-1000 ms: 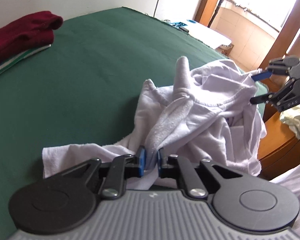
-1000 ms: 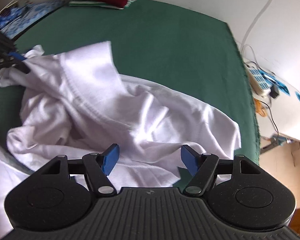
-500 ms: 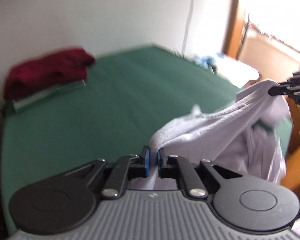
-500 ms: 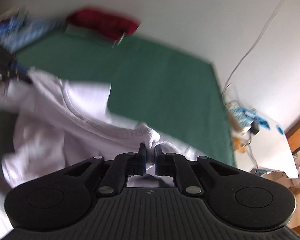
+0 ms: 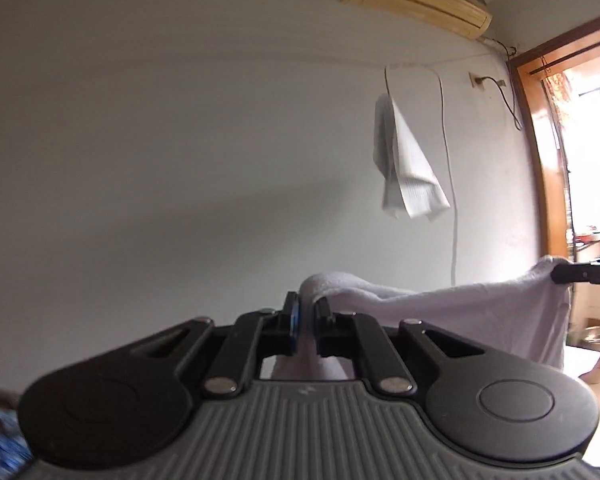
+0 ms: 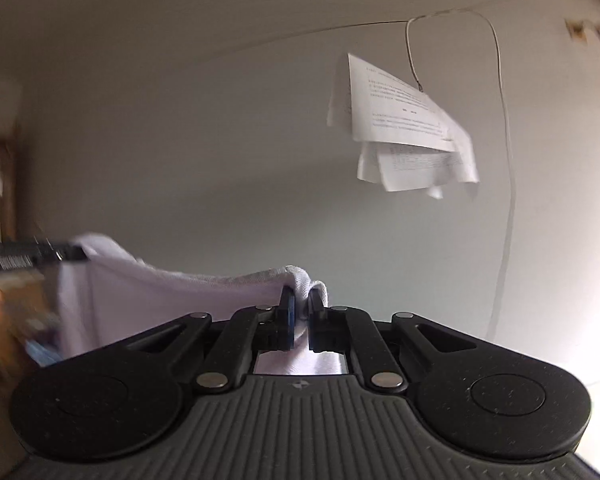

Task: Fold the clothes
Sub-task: 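Raise the T-shirt high with both grippers, holding it spread between them, then lay the T-shirt flat on the bed and open both grippers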

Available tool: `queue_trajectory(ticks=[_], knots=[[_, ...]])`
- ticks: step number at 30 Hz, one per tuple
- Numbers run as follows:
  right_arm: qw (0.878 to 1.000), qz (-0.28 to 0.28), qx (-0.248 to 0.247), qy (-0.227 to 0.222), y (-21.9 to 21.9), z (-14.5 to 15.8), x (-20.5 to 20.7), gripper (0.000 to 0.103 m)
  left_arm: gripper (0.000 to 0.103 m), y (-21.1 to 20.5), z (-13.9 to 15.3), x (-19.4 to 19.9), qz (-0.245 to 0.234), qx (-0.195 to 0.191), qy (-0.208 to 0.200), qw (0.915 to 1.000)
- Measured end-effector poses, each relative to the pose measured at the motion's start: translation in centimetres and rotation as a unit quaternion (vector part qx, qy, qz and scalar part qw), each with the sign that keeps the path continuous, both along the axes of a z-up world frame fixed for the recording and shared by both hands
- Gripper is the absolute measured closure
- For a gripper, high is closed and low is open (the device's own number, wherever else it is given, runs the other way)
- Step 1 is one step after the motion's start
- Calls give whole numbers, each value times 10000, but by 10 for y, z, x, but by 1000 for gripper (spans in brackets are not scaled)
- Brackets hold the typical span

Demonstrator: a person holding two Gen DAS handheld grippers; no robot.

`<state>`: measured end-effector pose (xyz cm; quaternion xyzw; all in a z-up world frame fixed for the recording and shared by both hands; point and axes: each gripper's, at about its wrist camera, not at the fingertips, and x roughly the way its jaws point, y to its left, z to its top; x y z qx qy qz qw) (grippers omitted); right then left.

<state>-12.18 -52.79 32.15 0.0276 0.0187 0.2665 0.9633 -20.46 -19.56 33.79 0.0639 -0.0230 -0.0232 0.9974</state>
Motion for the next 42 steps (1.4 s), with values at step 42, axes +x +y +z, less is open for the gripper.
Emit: queue_trajectory(ticks=[42], knots=[[9458, -2155, -1760, 1675, 179, -199, 335, 59, 76, 95, -261, 366, 1576, 1203, 3517, 9149]])
